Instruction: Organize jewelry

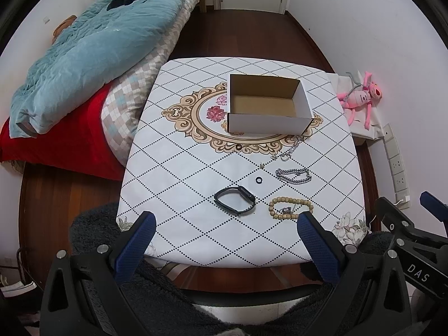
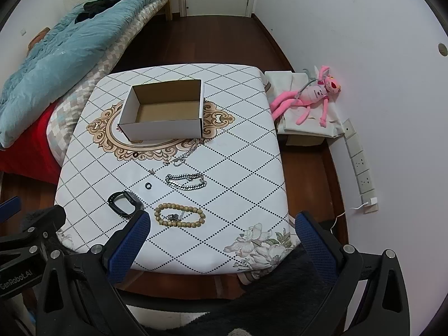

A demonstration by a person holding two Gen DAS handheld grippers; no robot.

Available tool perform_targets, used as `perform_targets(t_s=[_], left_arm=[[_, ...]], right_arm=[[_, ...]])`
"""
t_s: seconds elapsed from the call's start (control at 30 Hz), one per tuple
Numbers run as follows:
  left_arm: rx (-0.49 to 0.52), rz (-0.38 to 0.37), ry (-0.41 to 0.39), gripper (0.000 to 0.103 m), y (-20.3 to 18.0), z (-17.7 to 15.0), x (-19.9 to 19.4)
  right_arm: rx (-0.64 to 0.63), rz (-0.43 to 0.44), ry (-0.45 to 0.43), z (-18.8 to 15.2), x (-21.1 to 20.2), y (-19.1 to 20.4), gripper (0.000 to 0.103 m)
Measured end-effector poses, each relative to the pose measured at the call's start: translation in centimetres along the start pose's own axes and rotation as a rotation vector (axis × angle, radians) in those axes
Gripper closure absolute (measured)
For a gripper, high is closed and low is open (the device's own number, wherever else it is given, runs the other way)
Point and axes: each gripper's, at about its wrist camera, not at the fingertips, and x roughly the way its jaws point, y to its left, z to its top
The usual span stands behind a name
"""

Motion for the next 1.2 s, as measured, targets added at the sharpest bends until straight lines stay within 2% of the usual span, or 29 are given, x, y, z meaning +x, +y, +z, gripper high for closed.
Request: perform_targets(t_s=[1.2], left_arm=[[0.006,0.003,-0.015,0.0,0.08,0.32,-0.77]], right_arm=[[0.007,0.004,-0.011,0.23,-0.56,-0.18,0.0]])
